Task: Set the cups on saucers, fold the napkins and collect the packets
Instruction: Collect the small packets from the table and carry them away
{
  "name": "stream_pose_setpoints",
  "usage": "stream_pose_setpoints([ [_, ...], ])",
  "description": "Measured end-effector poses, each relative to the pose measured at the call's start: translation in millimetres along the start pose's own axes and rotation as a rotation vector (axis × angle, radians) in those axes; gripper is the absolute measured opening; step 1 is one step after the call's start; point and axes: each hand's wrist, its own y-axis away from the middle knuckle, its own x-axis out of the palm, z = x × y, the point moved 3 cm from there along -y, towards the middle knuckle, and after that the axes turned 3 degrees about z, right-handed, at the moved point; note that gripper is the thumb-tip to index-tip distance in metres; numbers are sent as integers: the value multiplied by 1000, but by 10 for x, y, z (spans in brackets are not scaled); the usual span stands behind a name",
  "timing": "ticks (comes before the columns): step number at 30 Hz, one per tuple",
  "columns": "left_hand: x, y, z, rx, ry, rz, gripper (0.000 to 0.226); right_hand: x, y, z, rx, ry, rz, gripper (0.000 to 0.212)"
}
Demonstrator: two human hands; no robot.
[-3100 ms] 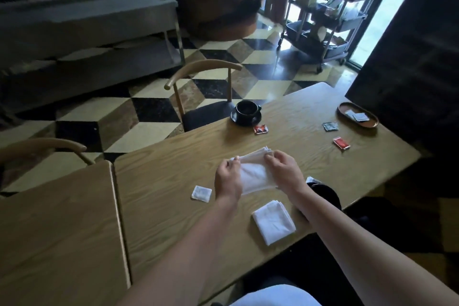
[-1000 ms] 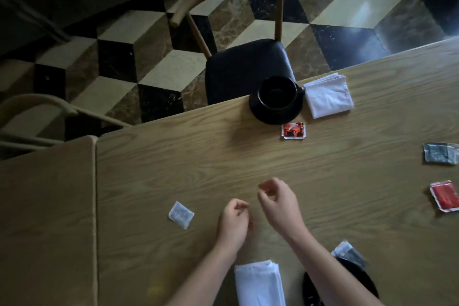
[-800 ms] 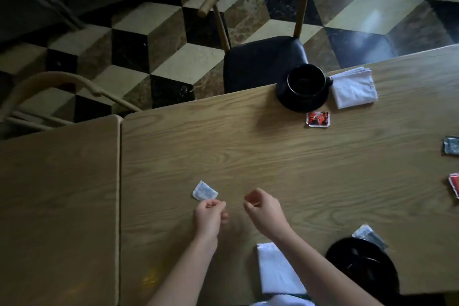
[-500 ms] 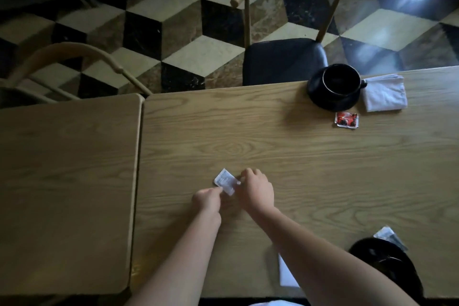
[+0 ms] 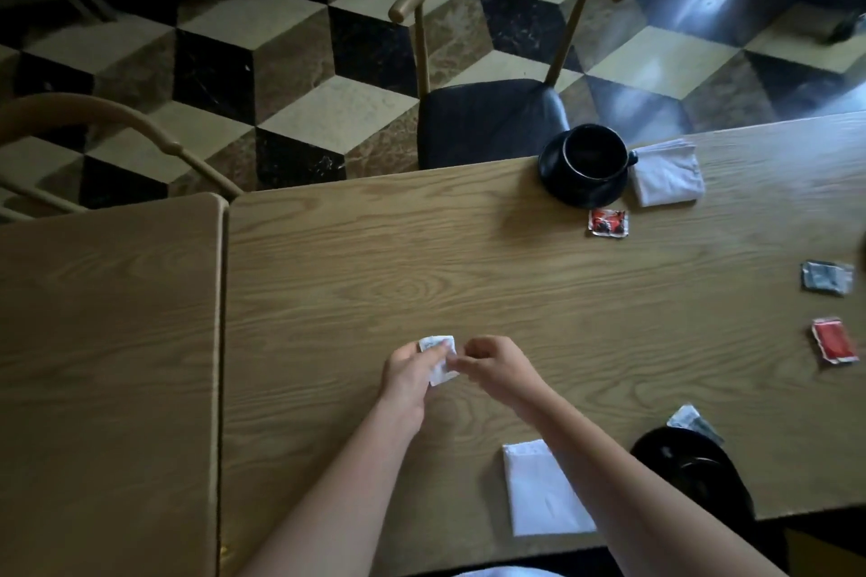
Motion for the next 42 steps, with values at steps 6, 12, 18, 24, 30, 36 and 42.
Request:
stream_pose_setpoints([
  [6,1085,78,141,-35,-244,276,9,-1103,562,-736,113,-26,-238,18],
  [12,1754,64,397,-39,-384,348,7,-2064,981,-1478,321,626,-414,18],
  [18,2043,97,674,-87,-464,331,13,-2313,947,-1695,410,759,-308,19],
  [24,2182,111,710,-72,-484,258,23,-2367,830,-1637,372,769,-192,17],
  [30,2350,87,572,-26,-339,226,37,-2477,604,-1161,224,14,-373,22],
  [36,2354,2,265,-6,-182,237,15,-2422,53,-608,137,-161,-274,20],
  [42,2170,-105,22,-27,-121,128,15,-2764,-692,-221,34,209,-460,27],
])
